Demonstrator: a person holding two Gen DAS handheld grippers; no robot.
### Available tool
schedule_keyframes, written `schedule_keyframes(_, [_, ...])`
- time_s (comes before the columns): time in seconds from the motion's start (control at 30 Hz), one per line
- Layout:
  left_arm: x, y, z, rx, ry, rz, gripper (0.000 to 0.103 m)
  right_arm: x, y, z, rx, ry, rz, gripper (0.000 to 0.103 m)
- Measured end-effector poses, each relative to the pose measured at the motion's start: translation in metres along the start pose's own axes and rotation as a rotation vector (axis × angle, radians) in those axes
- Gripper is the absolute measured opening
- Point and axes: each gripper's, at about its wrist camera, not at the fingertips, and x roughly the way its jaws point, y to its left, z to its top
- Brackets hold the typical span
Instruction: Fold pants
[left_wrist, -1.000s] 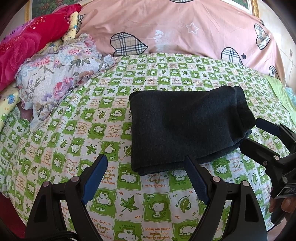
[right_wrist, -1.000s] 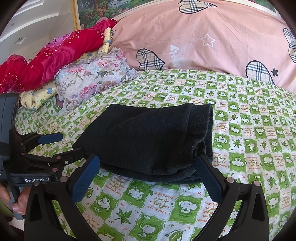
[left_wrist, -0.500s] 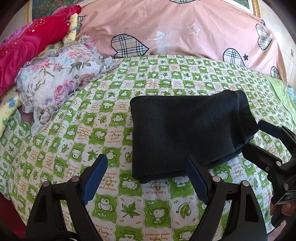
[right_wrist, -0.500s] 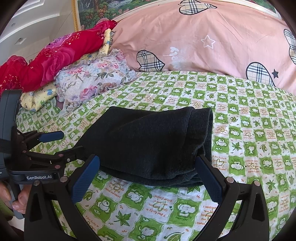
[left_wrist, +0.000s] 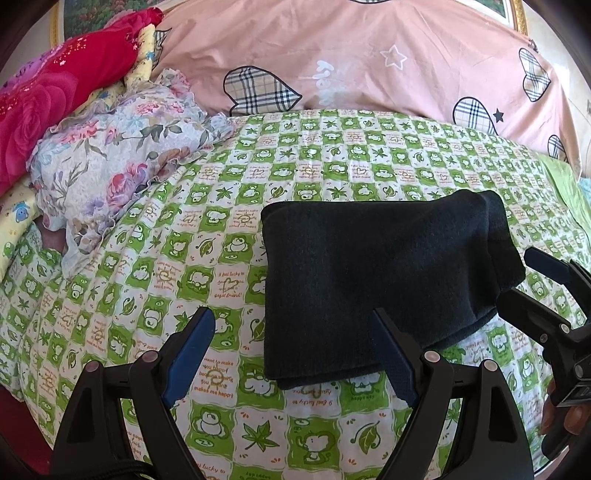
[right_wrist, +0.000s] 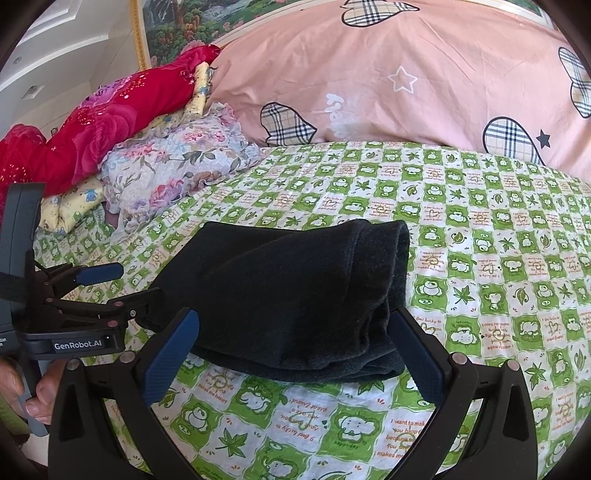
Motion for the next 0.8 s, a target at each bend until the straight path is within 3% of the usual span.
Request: schedule_keyframes(0.8, [0.011, -0.006, 0.009, -0.011, 0.036, -0.002, 0.084, 0.001, -0.012, 0.0, 0.024, 0.009, -0.001, 0.102])
